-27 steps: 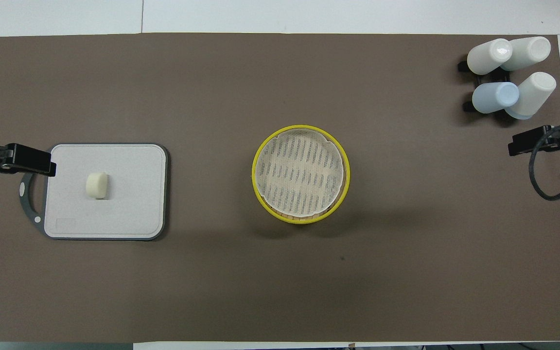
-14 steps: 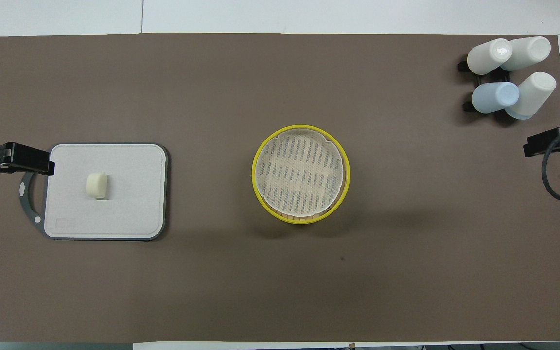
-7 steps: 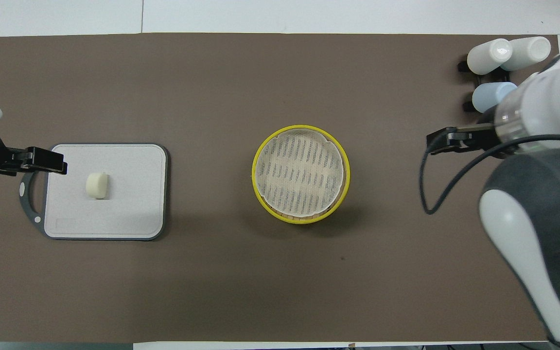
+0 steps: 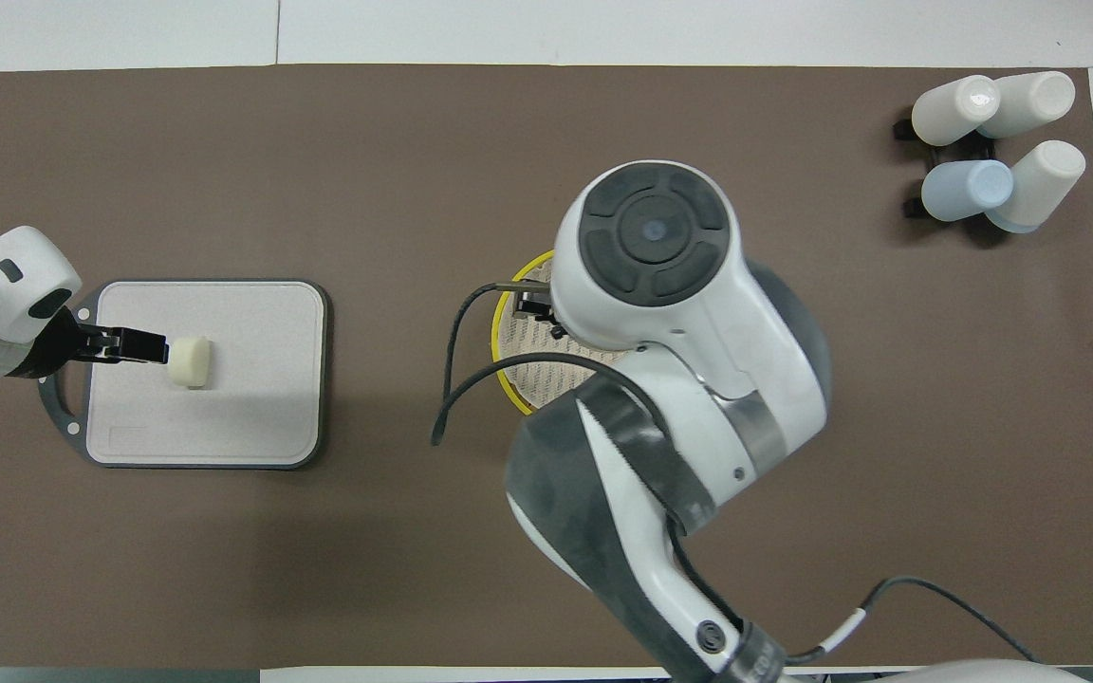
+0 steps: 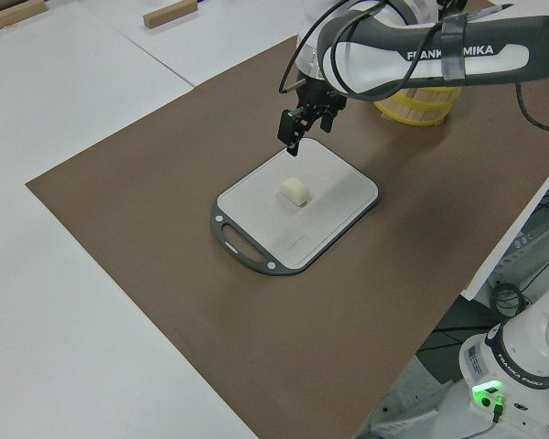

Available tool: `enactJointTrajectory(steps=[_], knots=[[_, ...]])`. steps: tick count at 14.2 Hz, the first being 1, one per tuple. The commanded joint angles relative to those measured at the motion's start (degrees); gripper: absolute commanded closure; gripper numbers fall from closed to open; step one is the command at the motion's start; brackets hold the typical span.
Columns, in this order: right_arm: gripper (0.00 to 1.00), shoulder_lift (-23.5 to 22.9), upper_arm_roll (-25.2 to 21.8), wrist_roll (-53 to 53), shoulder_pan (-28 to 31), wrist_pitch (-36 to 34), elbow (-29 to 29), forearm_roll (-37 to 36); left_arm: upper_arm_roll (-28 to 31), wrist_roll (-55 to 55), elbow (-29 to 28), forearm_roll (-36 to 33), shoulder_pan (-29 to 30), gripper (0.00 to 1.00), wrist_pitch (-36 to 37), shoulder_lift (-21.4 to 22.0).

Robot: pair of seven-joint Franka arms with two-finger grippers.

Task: Place bun in steamer
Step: 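Grasp the bun with the left gripper while the right gripper reaches the lid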

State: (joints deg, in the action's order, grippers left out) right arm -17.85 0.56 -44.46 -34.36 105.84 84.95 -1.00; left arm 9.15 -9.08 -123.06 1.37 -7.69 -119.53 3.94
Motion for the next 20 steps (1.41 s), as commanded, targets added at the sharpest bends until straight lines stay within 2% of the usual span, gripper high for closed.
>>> enactJointTrajectory(steps=[1,3,6,12,15,16,17,19,20], knots=[[0.01,-5.9,-0.6,-5.0,-2.9,1.1,-4.9,1.1,-0.3,-1.0,-6.1,0.1,0.5,0.00,-8.6,-0.2],[0.01,-8.9,-0.5,-5.7,-4.4,2.3,-6.9,-0.3,-0.3,-1.0,-6.2,0.1,0.4,0.00,-11.2,-3.1],[0.01,-9.3,-0.4,-5.6,-5.3,5.8,-5.5,-0.7,-0.3,-0.9,-6.9,0.1,0.4,0.00,-14.5,-5.6],[0.01,-11.7,-0.5,-6.2,-7.5,5.0,-5.4,-0.8,-0.4,-1.2,-9.7,0.1,0.0,0.00,-21.1,-7.9],[0.01,-12.1,-0.5,-6.2,-7.5,4.7,-5.3,-1.2,-0.4,-1.3,-9.7,0.1,-0.4,0.00,-21.4,-9.4],[0.05,-12.1,-0.5,-6.2,-7.6,5.0,-5.1,-1.2,-0.4,-1.2,-9.7,0.2,-0.7,0.00,-21.9,-9.7],[0.14,-12.1,-0.5,-6.2,-7.6,5.4,-4.4,-1.3,-0.4,-1.2,-9.7,0.1,-0.7,0.00,-22.1,-9.8],[0.49,-12.0,-0.5,-6.0,-7.5,5.7,-3.7,-1.6,-0.4,-1.3,-9.7,0.1,-0.7,0.00,-21.6,-9.8],[0.81,-12.0,-0.5,-5.9,-7.5,5.9,-3.7,-1.6,-0.4,-1.3,-9.7,0.1,-0.7,0.01,-21.5,-9.8]])
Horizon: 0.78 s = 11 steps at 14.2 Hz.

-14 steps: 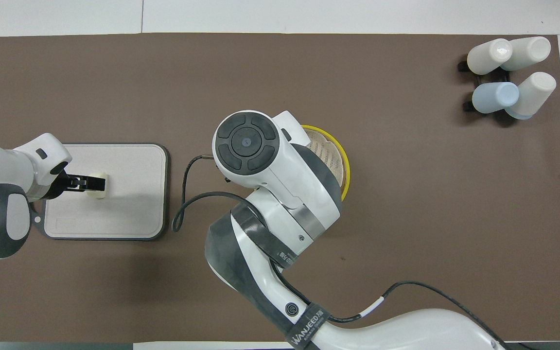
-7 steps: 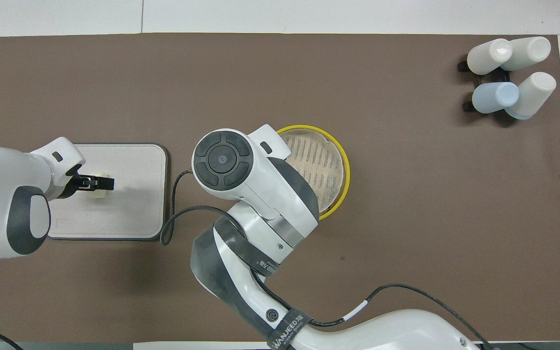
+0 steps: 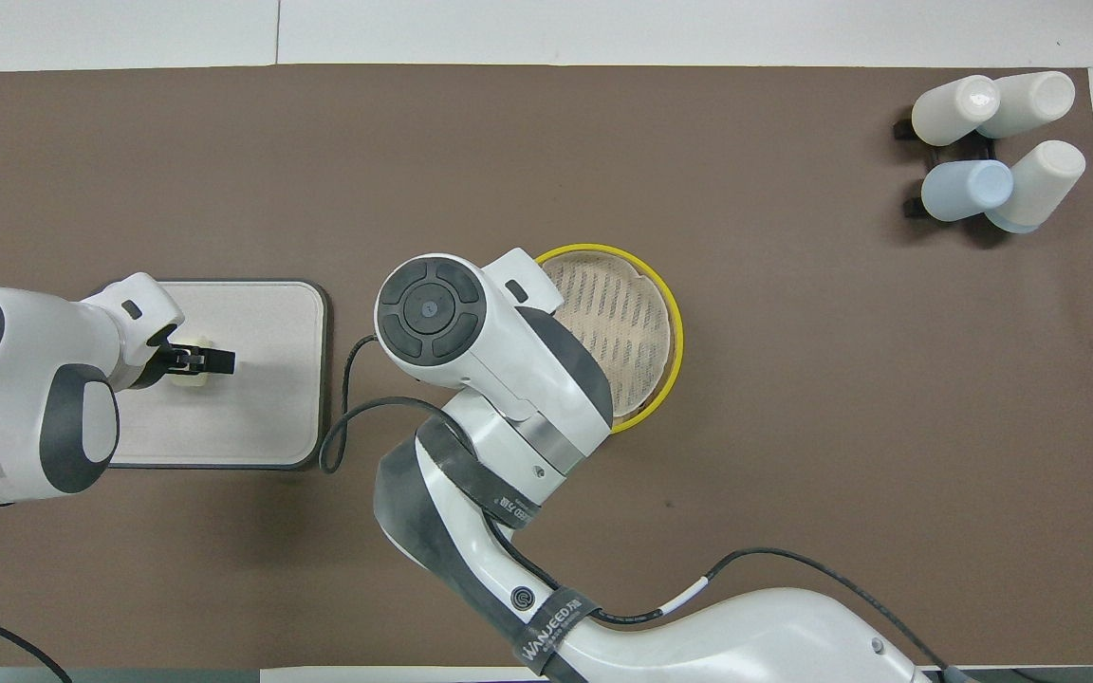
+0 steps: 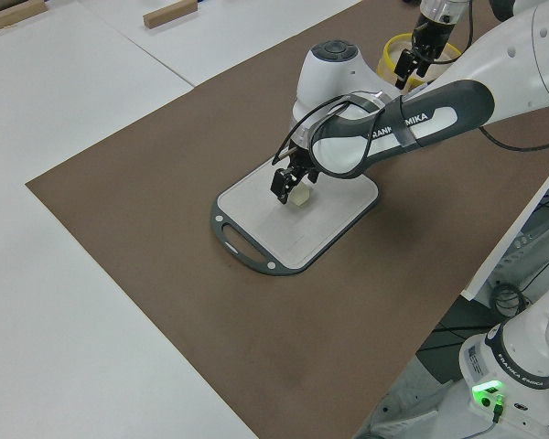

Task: Place bun in steamer
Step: 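Grasp the bun with the left gripper while the right gripper reaches the lid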

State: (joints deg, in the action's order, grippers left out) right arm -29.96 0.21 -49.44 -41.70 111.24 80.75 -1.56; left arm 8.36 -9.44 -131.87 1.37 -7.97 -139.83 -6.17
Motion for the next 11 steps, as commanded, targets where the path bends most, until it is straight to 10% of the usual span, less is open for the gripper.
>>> enactJointTrajectory(steps=[1,6,11], knots=[[1.00,0.1,-0.1,-0.7,-0.2,1.0,0.6,-1.3,0.3,-0.9,-0.8,0.1,-0.4,0.05,-1.2,0.3],[1.00,0.2,-0.1,-1.2,0.2,2.1,-0.3,-1.9,0.3,-0.9,-0.3,0.1,-0.3,0.55,0.3,0.3],[1.00,4.3,-0.6,6.7,6.2,-2.4,-2.2,-1.7,0.3,-0.7,3.5,0.6,-0.2,0.63,5.4,0.2]])
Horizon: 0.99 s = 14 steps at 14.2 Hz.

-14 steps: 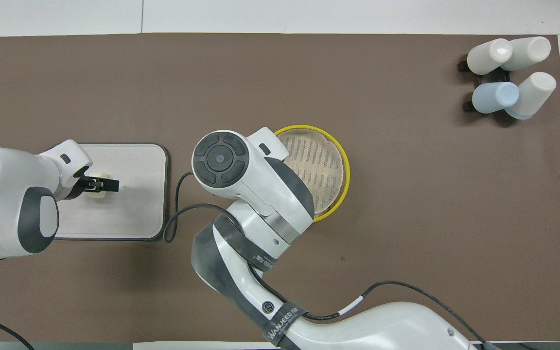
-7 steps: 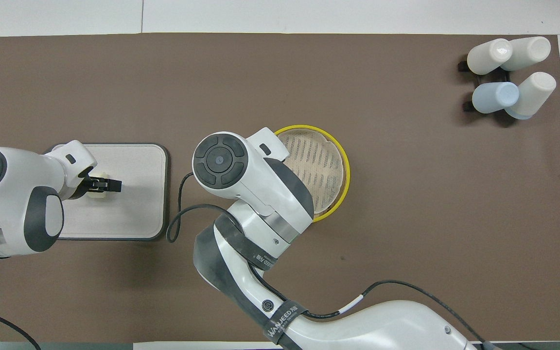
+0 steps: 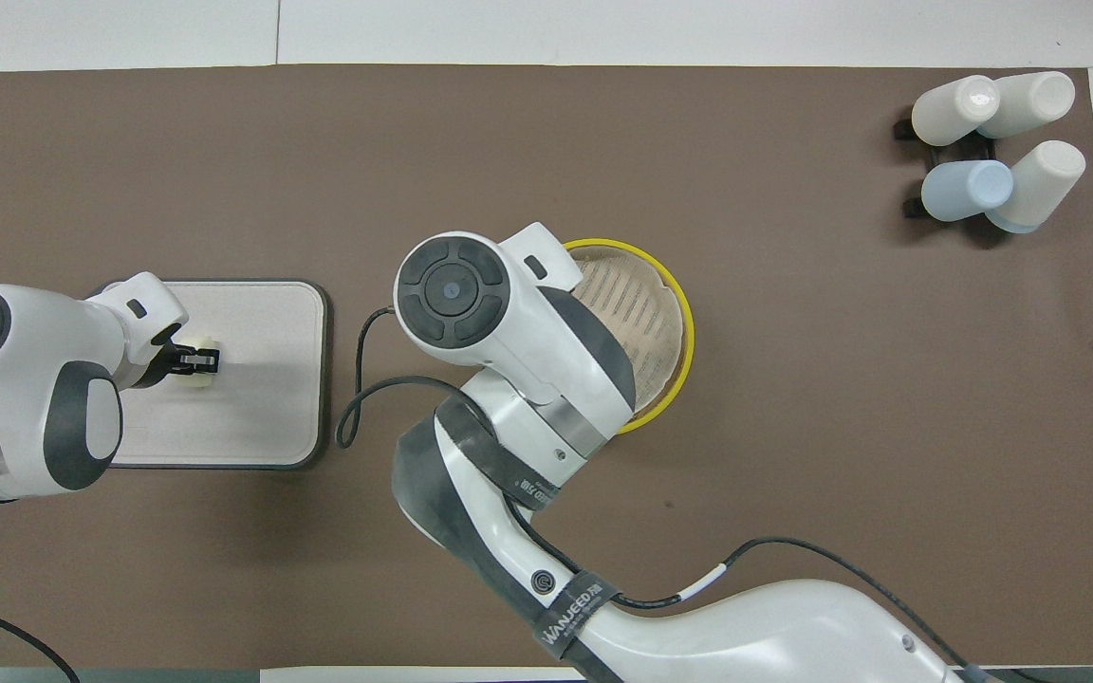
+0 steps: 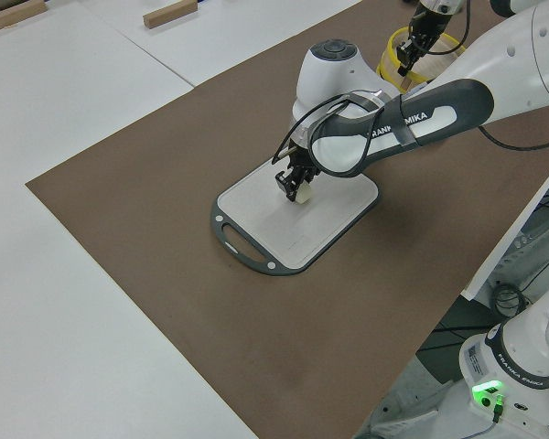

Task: Place bun in steamer
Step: 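Lift the bun with the left gripper while the right gripper raises the lid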

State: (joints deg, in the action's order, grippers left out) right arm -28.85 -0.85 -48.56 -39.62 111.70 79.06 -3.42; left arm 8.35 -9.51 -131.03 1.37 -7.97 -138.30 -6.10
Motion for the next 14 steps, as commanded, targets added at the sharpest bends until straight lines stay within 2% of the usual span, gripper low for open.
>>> enactJointTrajectory(steps=[1,3,5,7,9,10,12,14], knots=[[1.00,5.0,0.5,11.6,6.2,-3.7,-0.2,0.4,0.3,-0.3,4.7,0.7,-0.4,0.63,6.6,0.1],[1.00,7.1,0.4,22.7,10.5,-7.6,0.0,0.4,-0.1,2.0,9.9,2.3,-0.9,0.63,13.3,-0.1],[1.00,8.7,0.6,31.8,15.8,-9.7,0.8,0.4,0.0,11.8,17.4,3.5,-5.9,0.63,20.8,-1.4],[1.00,9.5,0.5,36.5,17.9,-10.3,1.2,0.4,0.0,23.3,26.7,3.6,-11.5,0.63,28.1,-4.4],[1.00,10.6,0.5,36.7,19.0,-10.4,3.6,0.5,-0.1,34.1,35.6,4.8,-17.1,0.62,33.4,-7.6],[1.00,11.3,0.6,36.7,19.5,-9.7,5.4,0.5,-0.1,38.9,38.6,5.8,-20.0,0.62,34.0,-8.8],[1.00,11.5,0.6,37.0,20.4,-9.5,6.0,1.8,-0.3,46.9,39.7,6.2,-25.1,0.62,32.5,-9.7],[1.00,11.6,0.5,37.2,20.5,-9.5,6.4,2.4,-0.3,51.3,39.0,6.3,-30.2,0.62,25.9,-9.7]])
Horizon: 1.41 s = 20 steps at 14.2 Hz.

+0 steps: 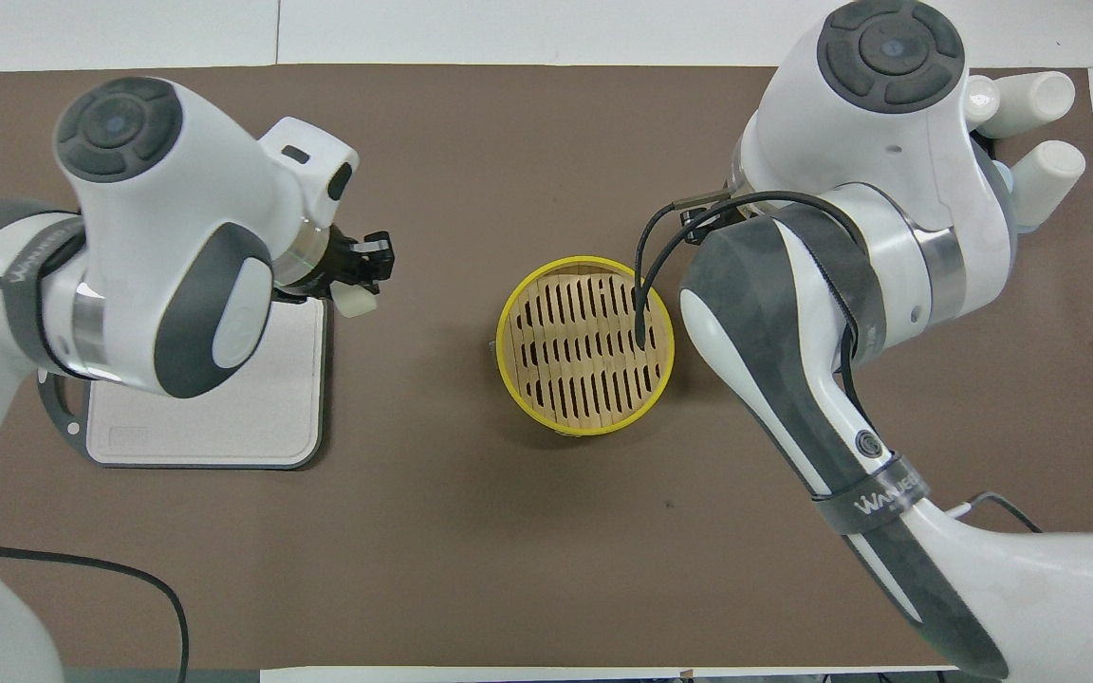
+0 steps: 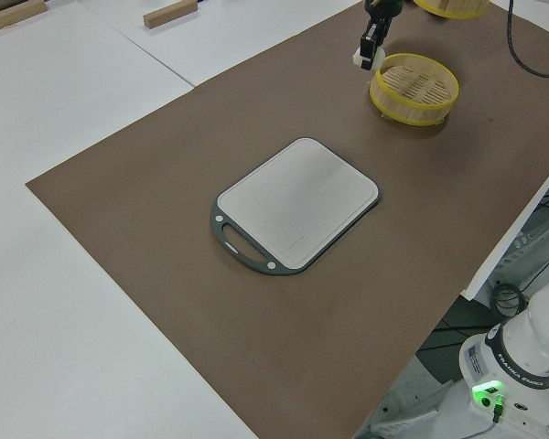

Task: Place bun in steamer
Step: 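Carry the bun over the open steamer with the left gripper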

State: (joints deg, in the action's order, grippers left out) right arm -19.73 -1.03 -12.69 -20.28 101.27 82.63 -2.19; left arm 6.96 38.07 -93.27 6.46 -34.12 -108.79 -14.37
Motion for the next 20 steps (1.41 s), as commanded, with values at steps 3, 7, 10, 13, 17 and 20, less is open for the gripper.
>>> enactJointTrajectory(steps=[3,7,10,13,17,20], knots=[[1.00,3.2,0.8,2.1,1.8,2.0,4.6,1.1,1.1,6.1,-3.5,1.3,-10.2,0.62,-11.9,-1.8],[1.00,3.5,0.7,2.5,1.9,2.4,5.0,1.1,1.4,9.4,-4.5,0.7,-15.4,0.62,-19.9,-8.9],[1.00,3.7,0.7,2.9,1.9,2.7,5.9,1.1,1.4,9.3,-5.5,0.7,-15.3,0.62,-24.1,-11.4],[1.00,4.0,0.8,2.9,2.4,3.1,6.5,1.1,1.4,9.6,-5.9,0.7,-15.2,0.61,-25.8,-12.4],[1.00,4.0,0.8,2.9,2.4,3.2,6.6,1.2,1.4,11.4,-6.0,0.7,-15.2,0.00,-25.1,-12.3],[1.00,4.0,0.8,2.9,2.4,3.2,6.6,1.2,1.4,11.9,-6.0,0.7,-14.9,0.00,-22.3,-11.1]])
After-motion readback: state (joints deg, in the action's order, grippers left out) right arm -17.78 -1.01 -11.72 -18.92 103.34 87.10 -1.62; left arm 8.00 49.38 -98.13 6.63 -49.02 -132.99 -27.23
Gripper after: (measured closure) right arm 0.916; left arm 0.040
